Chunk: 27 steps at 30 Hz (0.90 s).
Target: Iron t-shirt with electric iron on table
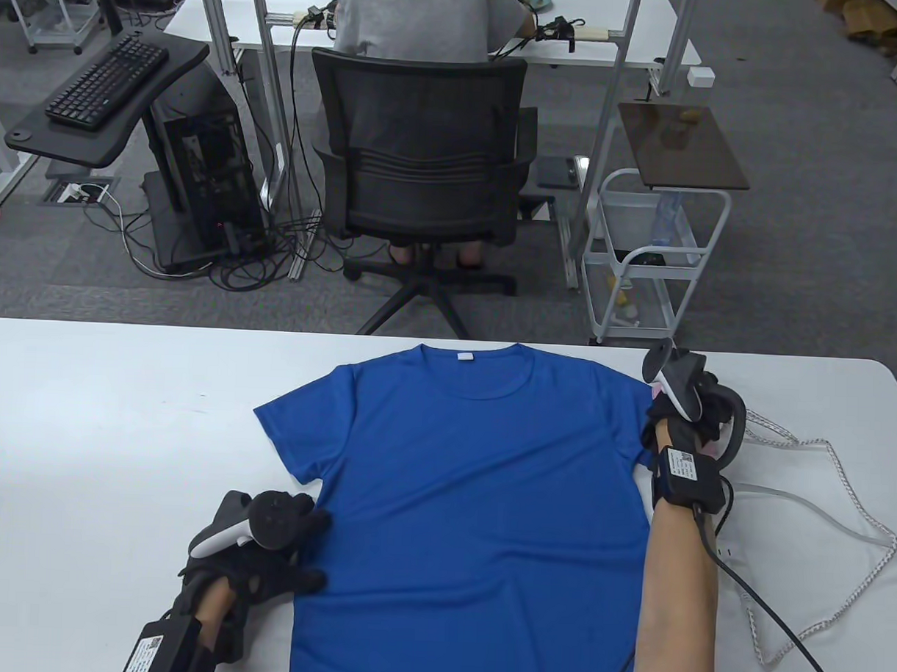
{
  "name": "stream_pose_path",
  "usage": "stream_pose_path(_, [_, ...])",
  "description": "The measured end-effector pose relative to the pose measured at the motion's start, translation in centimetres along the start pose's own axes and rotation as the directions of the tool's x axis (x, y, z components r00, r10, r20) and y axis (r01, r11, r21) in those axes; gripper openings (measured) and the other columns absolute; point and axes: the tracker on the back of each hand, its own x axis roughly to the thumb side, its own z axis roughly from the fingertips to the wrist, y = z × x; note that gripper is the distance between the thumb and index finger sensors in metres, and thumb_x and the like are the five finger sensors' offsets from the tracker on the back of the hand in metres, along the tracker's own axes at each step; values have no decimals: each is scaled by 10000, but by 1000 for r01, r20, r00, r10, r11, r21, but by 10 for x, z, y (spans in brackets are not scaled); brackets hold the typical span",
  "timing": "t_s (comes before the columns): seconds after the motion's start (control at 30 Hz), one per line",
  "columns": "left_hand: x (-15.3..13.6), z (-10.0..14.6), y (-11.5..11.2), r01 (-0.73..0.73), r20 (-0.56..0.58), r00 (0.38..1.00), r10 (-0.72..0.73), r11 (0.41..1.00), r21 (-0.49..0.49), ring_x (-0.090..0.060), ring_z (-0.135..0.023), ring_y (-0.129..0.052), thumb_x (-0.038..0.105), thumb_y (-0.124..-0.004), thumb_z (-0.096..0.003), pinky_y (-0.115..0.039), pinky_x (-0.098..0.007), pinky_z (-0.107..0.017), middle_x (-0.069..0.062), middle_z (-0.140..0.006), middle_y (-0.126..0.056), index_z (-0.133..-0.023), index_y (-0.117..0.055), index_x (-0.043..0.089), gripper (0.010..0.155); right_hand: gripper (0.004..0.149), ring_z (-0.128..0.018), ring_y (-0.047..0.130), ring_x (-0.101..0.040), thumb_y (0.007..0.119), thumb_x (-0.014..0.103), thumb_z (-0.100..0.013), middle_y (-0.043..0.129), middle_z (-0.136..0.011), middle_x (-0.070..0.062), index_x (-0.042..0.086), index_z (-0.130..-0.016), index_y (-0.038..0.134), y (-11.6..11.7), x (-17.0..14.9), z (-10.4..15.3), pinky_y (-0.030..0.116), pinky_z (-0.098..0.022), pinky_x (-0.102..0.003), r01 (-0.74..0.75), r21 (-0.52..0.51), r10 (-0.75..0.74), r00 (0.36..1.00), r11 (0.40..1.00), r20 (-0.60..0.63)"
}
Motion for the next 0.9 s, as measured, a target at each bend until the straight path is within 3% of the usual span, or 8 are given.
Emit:
stream_pose_path(0.1, [-1,1,1,-13,11,1000,13,1000,0,-282,-1068,-13,587,-737,-446,-113,-505,-734,56,-1151,-52,-1089,-207,370,861,672,-723,907,-409,722,235,-493,718,-983,-244,240,-1089,412,-21,1,16,782,-558,-553,79,-51,-75,994,996,77])
stream_pose_path(0.17, [-1,0,0,-16,16,1000,16,1000,-6,-286,-1064,-4,585,-735,-452,-105,-507,-728,52,-1150,-43,-1093,-180,347,880,677,-709,911,-413,735,235,-488,727,-972,-249,232,-1089,422,-34,4,28,784,-548,-556,217,22,-218,964,976,149])
stream_pose_path(0.27, [-1,0,-2,-11,14,1000,11,1000,-25,-283,-1054,28,599,-707,-462,-79,-503,-723,54,-1141,-7,-1088,-141,344,881,673,-709,920,-418,746,231,-480,744,-969,-248,245,-1087,454,-40,13,49,788,-549,-559,297,145,-323,923,944,210])
stream_pose_path(0.43, [0,-1,-2,11,1,1000,-11,1000,-22,-281,-1053,35,613,-681,-452,-74,-504,-725,58,-1135,7,-1080,-131,353,875,674,-709,936,-402,768,238,-457,763,-965,-221,291,-1068,487,-13,23,66,799,-552,-548,174,194,-217,948,965,231])
stream_pose_path(0.47, [0,0,-2,10,0,1000,-10,1000,-18,-281,-1056,31,610,-687,-449,-79,-503,-729,58,-1138,0,-1082,-140,354,876,672,-713,932,-378,758,258,-456,760,-970,-199,316,-1063,475,-13,19,69,800,-560,-530,150,127,-175,961,981,216])
stream_pose_path(0.9, [-5,0,2,-16,24,1000,15,1000,11,-276,-1073,-50,548,-754,-437,-142,-499,-740,60,-1155,-98,-1091,-243,355,852,673,-705,967,-382,794,250,-425,804,-951,-187,362,-1031,525,-5,-24,38,829,-553,-532,53,64,-54,998,997,28])
